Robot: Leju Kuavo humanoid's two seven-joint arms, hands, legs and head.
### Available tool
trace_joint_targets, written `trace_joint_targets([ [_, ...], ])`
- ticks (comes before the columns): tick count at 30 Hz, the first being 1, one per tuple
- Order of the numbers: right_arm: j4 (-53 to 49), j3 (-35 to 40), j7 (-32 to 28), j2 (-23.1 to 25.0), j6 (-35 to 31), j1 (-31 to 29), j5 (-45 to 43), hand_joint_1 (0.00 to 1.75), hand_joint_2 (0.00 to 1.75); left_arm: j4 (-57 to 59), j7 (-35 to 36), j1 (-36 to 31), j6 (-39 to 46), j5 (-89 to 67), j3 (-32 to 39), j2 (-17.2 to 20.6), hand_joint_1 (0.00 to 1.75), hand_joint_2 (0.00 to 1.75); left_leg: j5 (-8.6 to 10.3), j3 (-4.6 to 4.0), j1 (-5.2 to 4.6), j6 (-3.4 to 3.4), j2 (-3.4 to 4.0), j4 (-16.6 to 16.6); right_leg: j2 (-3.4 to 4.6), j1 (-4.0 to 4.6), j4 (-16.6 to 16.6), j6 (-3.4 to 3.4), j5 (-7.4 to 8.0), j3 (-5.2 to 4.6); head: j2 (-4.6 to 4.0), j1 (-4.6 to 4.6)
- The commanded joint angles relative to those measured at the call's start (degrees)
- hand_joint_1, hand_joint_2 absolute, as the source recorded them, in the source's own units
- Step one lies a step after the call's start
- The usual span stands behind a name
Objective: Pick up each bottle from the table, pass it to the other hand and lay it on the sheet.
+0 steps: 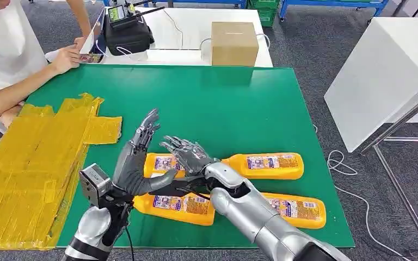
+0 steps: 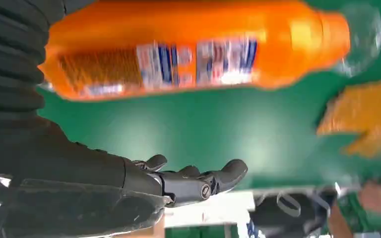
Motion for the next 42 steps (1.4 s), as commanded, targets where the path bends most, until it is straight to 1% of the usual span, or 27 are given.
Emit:
trace_joint_targets([
  [1,11.22,6.37,3.14,0.32,1.23,-4.95,0.74,0.0,1.75,6.64,0.03,-3.39,0.21,0.89,-1.19,-0.24,0.0,1.75,-0.13,0.37,0.07,-0.27,-0.02,-0.05,-0.09,0.06,-0.1,-0.11,-0.12,0.41,0.0,0.02],
  [2,11.97,6.52,4.32,0.28,1.09,-5.08,1.13,0.0,1.75,6.81,0.07,-3.42,0.26,0.96,-1.13,-0.31,0.0,1.75,-0.06,0.19,0.02,-0.14,-0.02,-0.04,-0.06,0.01,-0.05,-0.05,-0.06,0.22,0.0,0.0],
  [4,13.15,6.33,5.66,0.18,0.23,-5.12,1.48,0.0,1.75,7.02,0.15,-3.54,0.34,1.11,-1.06,-0.51,0.0,1.75,-0.13,0.33,0.05,-0.23,-0.02,-0.06,-0.09,0.03,-0.1,-0.09,-0.12,0.41,0.0,0.0],
  [8,15.8,3.96,9.35,0.01,-1.67,-5.65,1.39,0.0,1.75,7.61,0.35,-3.99,0.38,1.43,-1.21,-0.93,0.0,1.75,-0.14,0.37,0.05,-0.26,-0.1,-0.06,-0.17,0.03,-0.11,-0.1,-0.15,0.51,0.0,0.0],
  [10,16.07,3.6,9.8,-0.18,-2.03,-5.88,1.47,0.0,1.75,7.62,0.38,-4.01,0.4,1.48,-1.24,-1.0,0.0,1.75,-0.06,0.14,0.02,-0.14,-0.07,-0.01,-0.12,0.0,-0.04,-0.04,-0.07,0.4,0.0,0.0],
  [11,16.38,2.77,10.63,-0.15,-2.64,-5.99,1.41,0.0,1.75,7.68,0.43,-4.04,0.41,1.54,-1.26,-1.04,0.0,1.75,-0.1,0.25,0.04,-0.19,-0.09,-0.02,-0.15,0.02,-0.06,-0.07,-0.11,0.53,0.0,0.02],
  [12,16.65,1.24,11.23,-0.23,-3.16,-6.1,0.65,0.0,1.75,7.87,0.46,-4.19,0.41,1.61,-1.37,-1.12,0.0,1.75,-0.07,0.18,0.02,-0.15,-0.09,0.01,-0.13,0.01,-0.02,-0.05,-0.09,0.48,0.0,0.0],
  [14,16.95,-0.01,11.27,-0.45,-3.41,-6.28,-0.07,0.0,1.75,8.23,0.48,-4.45,0.37,1.72,-1.57,-1.25,0.0,1.75,-0.07,0.15,0.03,-0.14,0.01,0.01,-0.06,0.02,-0.03,-0.03,-0.05,0.43,0.0,-0.02],
  [15,17.65,-2.01,11.19,-0.59,-2.7,-6.33,-1.65,0.0,1.75,8.61,0.32,-4.84,0.08,2.03,-2.0,-1.4,0.0,1.75,-0.07,0.21,0.02,-0.16,-0.03,0.0,-0.12,0.01,-0.03,-0.03,-0.07,0.49,0.0,0.0],
  [17,18.54,-3.15,11.14,-0.77,-2.58,-6.49,-1.92,0.0,1.75,9.13,0.1,-5.4,-0.19,2.47,-2.73,-1.49,0.0,1.75,-0.1,0.28,0.05,-0.23,-0.1,0.0,-0.2,0.03,-0.05,-0.06,-0.11,0.59,0.0,0.0],
  [18,19.08,-3.55,11.26,-0.91,-2.63,-6.57,-1.8,0.0,1.75,9.35,-0.05,-5.81,-0.36,2.67,-3.19,-1.62,0.0,1.75,-0.03,0.11,0.01,-0.12,-0.1,0.01,-0.16,0.0,-0.01,0.0,-0.04,0.39,0.0,-0.02],
  [22,19.8,-4.06,11.34,-0.95,-2.55,-6.62,-1.6,0.0,1.75,9.76,-0.17,-6.4,-0.44,2.81,-3.85,-1.79,0.0,1.75,-0.02,0.09,0.01,-0.09,-0.08,0.01,-0.13,-0.01,-0.02,0.01,-0.03,0.37,0.0,0.0],
  [23,19.8,-4.06,11.34,-0.95,-2.55,-6.62,-1.6,0.0,1.75,9.76,-0.17,-6.4,-0.44,2.81,-3.85,-1.79,0.0,1.75,-0.07,0.2,0.03,-0.17,-0.06,0.01,-0.13,0.01,-0.03,-0.03,-0.08,0.5,0.0,0.0],
  [28,19.8,-4.06,11.34,-0.95,-2.55,-6.62,-1.6,0.0,1.75,9.76,-0.17,-6.4,-0.44,2.81,-3.85,-1.79,0.0,1.75,-0.01,0.05,0.01,-0.08,-0.01,0.01,-0.06,0.0,-0.01,0.01,0.0,0.32,0.0,0.0],
  [29,20.0,-4.15,11.5,-0.68,-2.98,-6.52,-1.18,0.02,1.75,10.03,-0.32,-6.62,-0.56,3.02,-4.21,-1.75,0.0,1.75,-0.07,0.19,0.02,-0.16,-0.02,0.02,-0.09,0.01,-0.01,-0.03,-0.07,0.47,0.0,0.0],
  [30,20.12,-4.32,11.41,-0.63,-3.31,-6.35,-0.95,0.19,1.75,10.05,-0.4,-6.73,-0.61,3.09,-4.5,-1.8,0.0,1.75,-0.03,0.09,0.03,-0.11,-0.03,0.02,-0.09,0.02,-0.01,0.0,-0.03,0.37,0.0,0.0],
  [31,20.13,-4.29,11.22,-0.61,-3.55,-6.2,-0.75,0.91,1.75,10.02,-0.44,-6.74,-0.62,3.12,-4.63,-1.78,0.0,1.75,-0.09,0.21,0.03,-0.18,-0.02,0.03,-0.09,0.02,0.0,-0.04,-0.08,0.49,0.0,-0.02],
  [32,19.96,-4.33,10.43,-0.69,-4.2,-5.87,-0.56,1.38,1.75,10.01,-0.52,-6.76,-0.63,3.19,-4.84,-1.76,0.0,1.75,-0.02,0.1,0.01,-0.1,-0.05,0.01,-0.11,0.0,-0.01,0.0,-0.03,0.37,0.0,0.0],
  [33,19.91,-4.3,9.68,-0.79,-4.78,-5.52,-0.35,1.4,1.75,9.93,-0.64,-6.64,-0.67,3.31,-4.97,-1.7,0.0,1.75,-0.07,0.21,0.03,-0.16,-0.05,0.01,-0.12,0.02,-0.03,-0.03,-0.07,0.49,0.0,0.0],
  [34,19.82,-4.12,8.98,-0.83,-5.6,-5.3,0.09,1.41,1.75,9.81,-0.71,-6.48,-0.66,3.39,-5.02,-1.56,0.0,1.75,-0.03,0.11,0.02,-0.1,-0.05,0.01,-0.1,0.01,-0.03,0.0,-0.03,0.39,0.0,0.0],
  [35,19.88,-3.91,8.44,-0.84,-6.25,-5.13,0.59,1.47,1.75,9.61,-0.81,-6.21,-0.61,3.53,-4.99,-1.41,0.0,1.75,-0.08,0.22,0.03,-0.17,-0.03,0.01,-0.1,0.02,-0.04,-0.02,-0.07,0.51,0.0,-0.02],
  [36,19.85,-3.63,8.07,-0.88,-6.95,-5.08,1.1,1.48,1.75,9.49,-0.86,-6.06,-0.6,3.62,-4.96,-1.32,0.0,1.75,-0.02,0.09,0.02,-0.08,-0.01,0.0,-0.06,0.01,-0.04,0.02,0.0,0.36,0.0,0.0],
  [38,19.87,-3.63,7.45,-0.91,-8.39,-4.96,2.0,1.66,1.75,9.27,-0.94,-5.72,-0.55,3.79,-4.8,-1.15,0.0,1.75,-0.08,0.22,0.03,-0.14,0.03,-0.01,-0.04,0.02,-0.06,-0.01,-0.05,0.49,0.0,0.0],
  [39,19.81,-3.49,7.09,-0.98,-9.03,-4.92,2.53,1.68,1.75,9.22,-0.94,-5.62,-0.52,3.78,-4.76,-1.11,0.0,1.75,-0.04,0.15,0.02,-0.1,0.03,-0.01,-0.04,0.01,-0.04,0.0,-0.02,0.41,0.0,0.0],
  [40,19.78,-3.41,7.11,-1.02,-9.38,-4.92,2.81,1.64,1.75,9.18,-0.95,-5.54,-0.51,3.8,-4.72,-1.08,0.0,1.75,-0.08,0.2,0.03,-0.14,0.02,-0.01,-0.06,0.02,-0.05,-0.01,-0.05,0.48,0.0,0.0],
  [41,19.72,-2.87,7.71,-0.99,-10.89,-4.9,3.99,1.15,1.75,9.11,-0.95,-5.39,-0.45,3.76,-4.65,-1.08,0.0,1.75,-0.03,0.11,0.01,-0.08,0.0,-0.01,-0.05,0.01,-0.04,0.01,-0.01,0.38,0.0,0.0],
  [42,19.63,-2.41,8.25,-0.93,-12.06,-4.91,4.82,0.02,1.75,9.04,-0.95,-5.29,-0.39,3.76,-4.58,-1.1,0.0,1.75,-0.08,0.22,0.03,-0.15,0.01,-0.01,-0.06,0.02,-0.06,-0.02,-0.06,0.5,0.0,0.0],
])
